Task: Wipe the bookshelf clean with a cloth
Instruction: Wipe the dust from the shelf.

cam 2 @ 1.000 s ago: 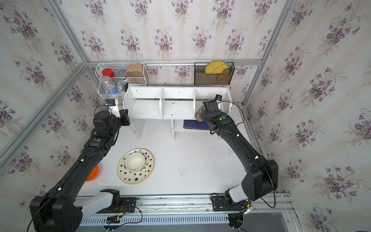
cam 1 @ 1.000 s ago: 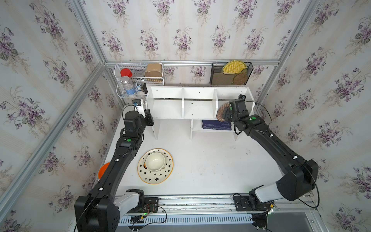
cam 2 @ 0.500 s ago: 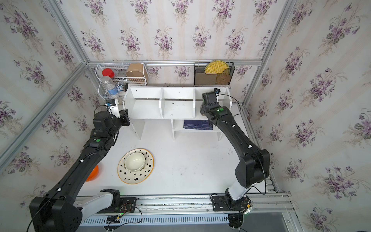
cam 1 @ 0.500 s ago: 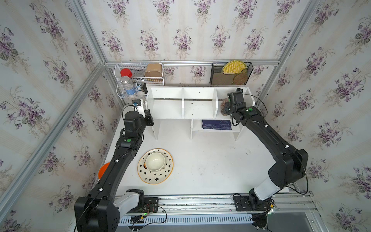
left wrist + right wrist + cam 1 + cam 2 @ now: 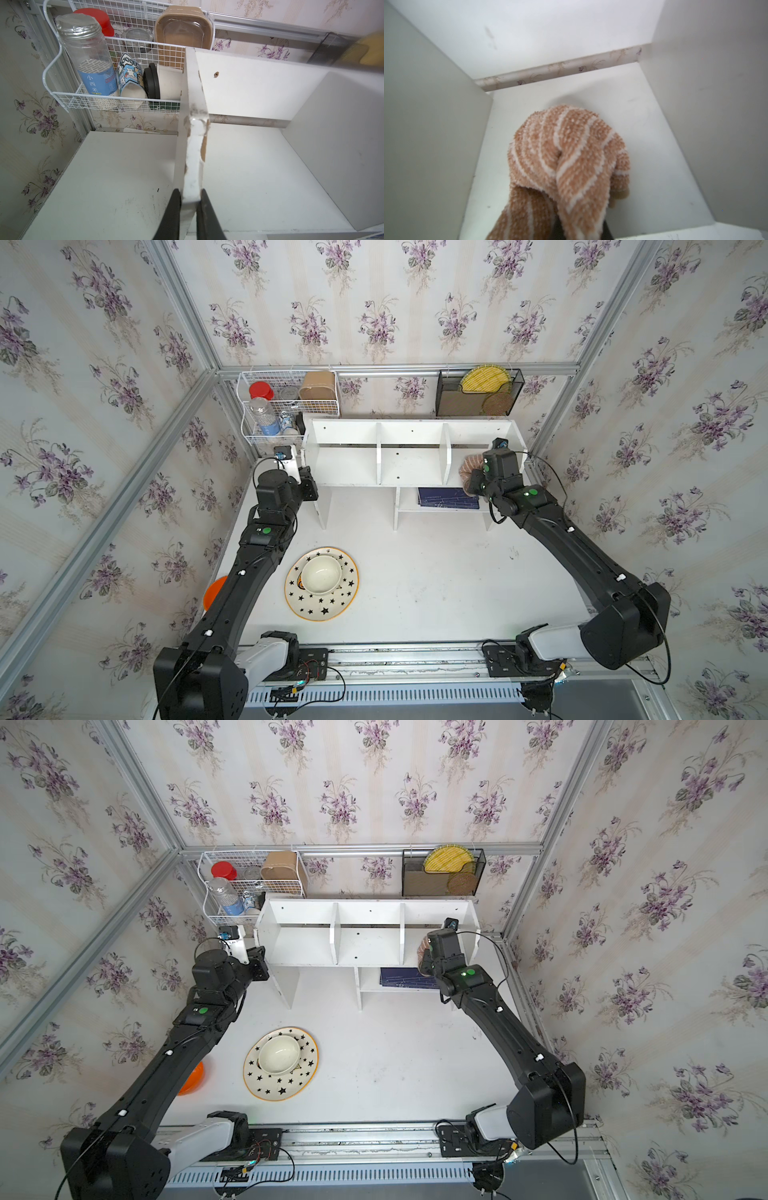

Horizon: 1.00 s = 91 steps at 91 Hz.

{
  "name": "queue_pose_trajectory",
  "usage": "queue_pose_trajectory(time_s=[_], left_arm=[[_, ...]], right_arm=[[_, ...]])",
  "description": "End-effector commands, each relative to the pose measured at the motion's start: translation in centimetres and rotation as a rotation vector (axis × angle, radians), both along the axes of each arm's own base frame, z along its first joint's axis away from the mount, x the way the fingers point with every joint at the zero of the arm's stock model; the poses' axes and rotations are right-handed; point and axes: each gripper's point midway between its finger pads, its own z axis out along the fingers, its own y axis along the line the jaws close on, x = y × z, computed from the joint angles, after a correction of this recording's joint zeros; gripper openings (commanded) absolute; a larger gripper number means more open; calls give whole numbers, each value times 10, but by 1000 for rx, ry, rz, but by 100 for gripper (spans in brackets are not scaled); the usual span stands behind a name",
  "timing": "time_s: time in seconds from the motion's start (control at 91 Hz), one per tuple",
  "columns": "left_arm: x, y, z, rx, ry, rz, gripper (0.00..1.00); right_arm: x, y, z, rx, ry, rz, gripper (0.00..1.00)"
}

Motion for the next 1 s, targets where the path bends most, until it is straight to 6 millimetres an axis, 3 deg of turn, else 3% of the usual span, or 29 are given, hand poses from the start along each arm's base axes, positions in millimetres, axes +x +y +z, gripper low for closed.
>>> queue_pose_trajectory(time_s=[0.0,0.077,0.176,0.275,0.429,0.561,0.802,0.989], left_arm=[[-5,-11,-8,-60,46,-47,0],[-5,-10,-8,-57,44,-44,0],[-5,-9,-8,-54,45,-42,0],[-5,-10,-8,-55,45,-43,0],[-5,-10,-7,-58,43,-44,0],[-5,-10,-8,-57,44,-46,0],[-4,-10,-10,-56,50,-47,0],[-3,-10,-12,-53,56,-45,0]], right_arm=[[-1,-31,-11,-102,78,-105,0],[7,-33,-12,-104,107,-129,0],[18,-13,-2,-25,88,-59,0],[27,7,34,41,3,0,0],[35,17,101,75,-138,26,0],[38,30,136,81,-221,60,0],[53,80,148,188,-247,250,0],[81,72,152,110,-253,174,0]])
